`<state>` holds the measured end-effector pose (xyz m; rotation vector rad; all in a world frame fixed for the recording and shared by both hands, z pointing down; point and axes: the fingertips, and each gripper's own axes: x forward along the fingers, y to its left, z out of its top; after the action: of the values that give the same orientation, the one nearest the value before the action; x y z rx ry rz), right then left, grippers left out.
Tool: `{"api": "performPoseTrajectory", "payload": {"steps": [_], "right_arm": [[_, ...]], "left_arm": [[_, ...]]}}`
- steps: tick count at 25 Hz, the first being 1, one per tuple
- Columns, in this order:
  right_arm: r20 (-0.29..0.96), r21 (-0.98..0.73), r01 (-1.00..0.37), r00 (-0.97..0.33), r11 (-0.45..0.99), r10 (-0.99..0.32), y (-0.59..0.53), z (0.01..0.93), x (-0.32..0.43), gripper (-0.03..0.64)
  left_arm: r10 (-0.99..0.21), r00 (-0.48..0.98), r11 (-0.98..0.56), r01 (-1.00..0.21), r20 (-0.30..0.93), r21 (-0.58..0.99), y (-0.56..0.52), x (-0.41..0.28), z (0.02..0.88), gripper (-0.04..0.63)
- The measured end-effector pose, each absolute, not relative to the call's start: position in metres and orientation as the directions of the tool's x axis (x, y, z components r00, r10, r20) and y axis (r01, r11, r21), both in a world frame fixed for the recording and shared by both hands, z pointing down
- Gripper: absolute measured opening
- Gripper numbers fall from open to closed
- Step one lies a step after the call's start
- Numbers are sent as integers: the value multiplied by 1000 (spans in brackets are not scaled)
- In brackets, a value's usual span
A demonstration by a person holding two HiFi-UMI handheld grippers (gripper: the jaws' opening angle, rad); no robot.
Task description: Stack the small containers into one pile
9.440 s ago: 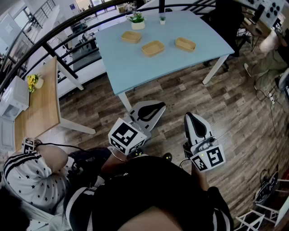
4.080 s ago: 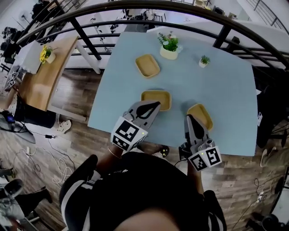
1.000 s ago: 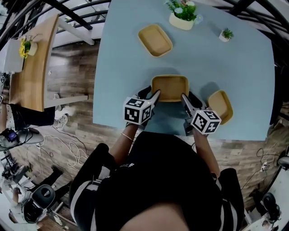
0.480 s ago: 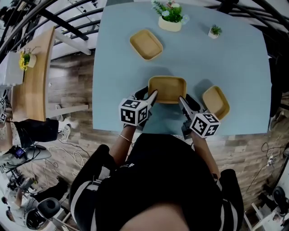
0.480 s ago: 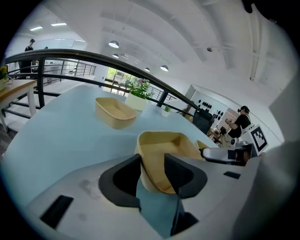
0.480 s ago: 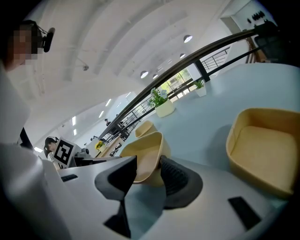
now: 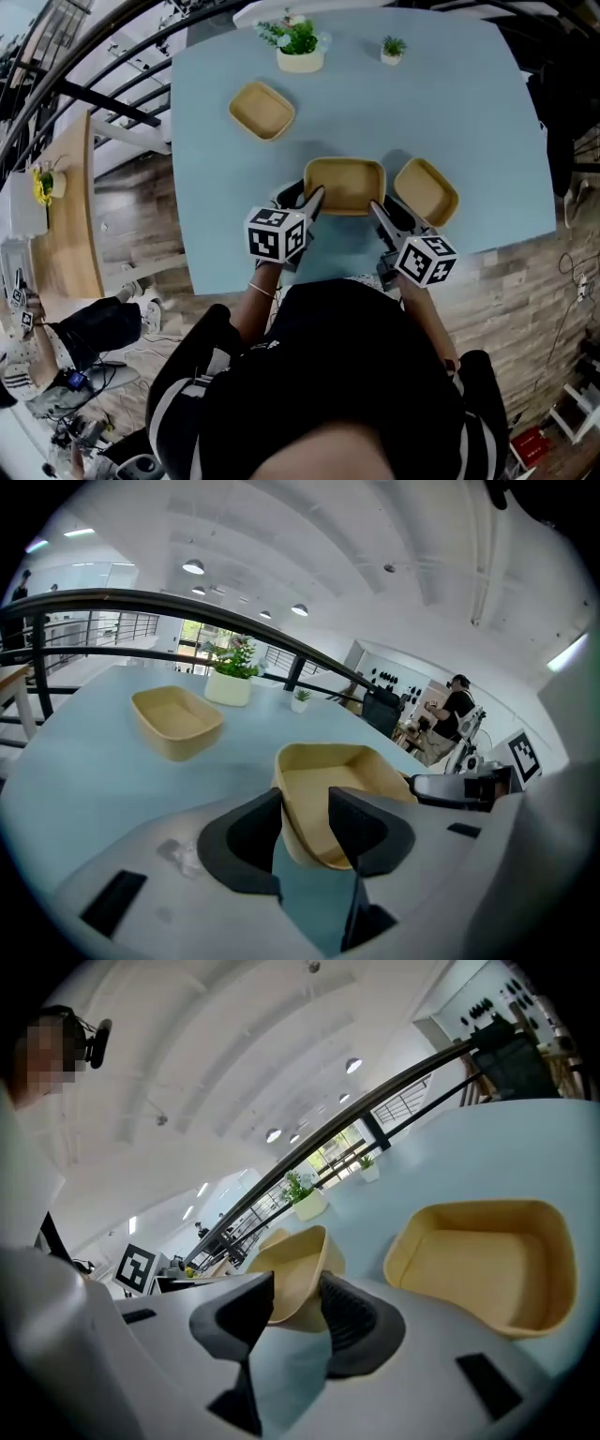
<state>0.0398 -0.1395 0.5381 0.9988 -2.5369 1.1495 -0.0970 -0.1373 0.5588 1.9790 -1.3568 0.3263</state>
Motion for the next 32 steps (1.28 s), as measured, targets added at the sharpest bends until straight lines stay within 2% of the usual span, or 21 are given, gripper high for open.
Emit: {"api": "performPoseTrajectory", "payload": {"steps": [18, 32], "right_arm": [[382, -600, -746, -584, 288, -717, -131, 522, 136, 155], [359, -620, -760, -498, 197, -789, -127, 517, 181, 155]], "left_arm": [[-605, 601, -476, -798, 521, 368, -181, 7, 534, 152], [-555, 652, -571, -750, 517, 332, -201, 61, 528, 152]]}}
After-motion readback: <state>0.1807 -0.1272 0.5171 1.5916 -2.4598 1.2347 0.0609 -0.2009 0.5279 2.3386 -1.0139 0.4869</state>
